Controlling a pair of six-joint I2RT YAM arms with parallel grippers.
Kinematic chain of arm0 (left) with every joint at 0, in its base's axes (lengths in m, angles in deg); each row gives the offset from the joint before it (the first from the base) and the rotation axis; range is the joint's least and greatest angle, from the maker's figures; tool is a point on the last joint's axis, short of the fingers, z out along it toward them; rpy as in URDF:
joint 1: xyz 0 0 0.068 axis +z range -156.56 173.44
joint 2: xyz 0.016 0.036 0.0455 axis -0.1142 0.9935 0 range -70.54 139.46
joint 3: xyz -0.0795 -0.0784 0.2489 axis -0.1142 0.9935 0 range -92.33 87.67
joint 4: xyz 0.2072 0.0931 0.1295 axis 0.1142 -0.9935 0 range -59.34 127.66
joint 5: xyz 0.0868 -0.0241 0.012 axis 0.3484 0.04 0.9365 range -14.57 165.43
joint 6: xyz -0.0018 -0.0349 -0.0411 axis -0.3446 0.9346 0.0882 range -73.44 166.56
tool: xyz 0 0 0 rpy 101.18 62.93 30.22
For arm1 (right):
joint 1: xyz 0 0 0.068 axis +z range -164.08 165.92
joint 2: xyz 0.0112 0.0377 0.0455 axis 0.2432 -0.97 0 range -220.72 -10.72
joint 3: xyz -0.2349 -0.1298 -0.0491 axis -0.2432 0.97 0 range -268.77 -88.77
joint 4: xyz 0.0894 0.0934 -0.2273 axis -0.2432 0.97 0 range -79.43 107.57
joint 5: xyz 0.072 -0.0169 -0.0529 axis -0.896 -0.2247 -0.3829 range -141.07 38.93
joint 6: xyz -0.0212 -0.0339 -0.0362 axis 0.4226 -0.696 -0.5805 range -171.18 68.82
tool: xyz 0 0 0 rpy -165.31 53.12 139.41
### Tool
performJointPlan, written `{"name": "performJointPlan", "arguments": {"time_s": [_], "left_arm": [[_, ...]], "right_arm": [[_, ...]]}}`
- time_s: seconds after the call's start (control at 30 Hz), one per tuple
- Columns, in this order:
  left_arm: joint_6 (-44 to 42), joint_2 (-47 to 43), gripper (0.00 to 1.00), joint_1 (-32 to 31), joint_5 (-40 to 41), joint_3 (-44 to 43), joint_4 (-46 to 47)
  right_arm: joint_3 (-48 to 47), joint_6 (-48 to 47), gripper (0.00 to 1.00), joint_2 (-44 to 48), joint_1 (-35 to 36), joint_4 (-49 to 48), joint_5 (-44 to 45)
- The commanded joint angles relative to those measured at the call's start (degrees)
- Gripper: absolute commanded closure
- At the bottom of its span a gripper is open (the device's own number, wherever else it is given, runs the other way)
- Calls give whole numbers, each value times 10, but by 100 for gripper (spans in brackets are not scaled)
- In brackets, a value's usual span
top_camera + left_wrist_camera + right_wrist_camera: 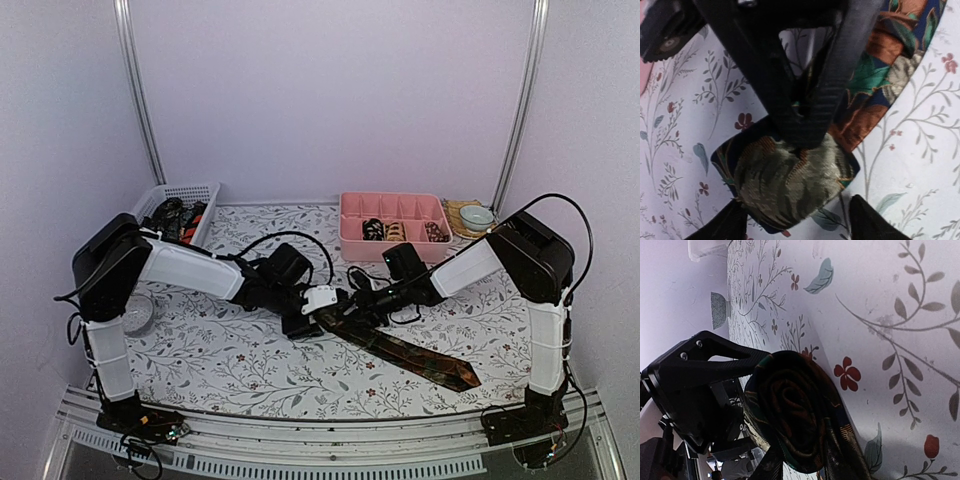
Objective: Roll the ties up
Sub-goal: Roll the tie at the center of the board.
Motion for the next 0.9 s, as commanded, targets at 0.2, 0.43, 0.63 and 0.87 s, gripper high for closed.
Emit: {"name": "performJointPlan", "arguments": {"time_s": [0.2, 0.43, 0.63, 0.87], "left_arm": [[270, -29, 21, 128, -262, 14, -16], [467, 1, 22, 152, -362, 55, 134], [560, 55, 23, 140, -398, 69, 223], [572, 107, 23, 115, -402, 50, 227]], "right_arm": [[4, -14, 73, -47, -3, 39, 35], [6, -13, 73, -43, -3, 36, 36], [9, -13, 73, -42, -3, 33, 37], [15, -10, 73, -42, -3, 26, 36]]}}
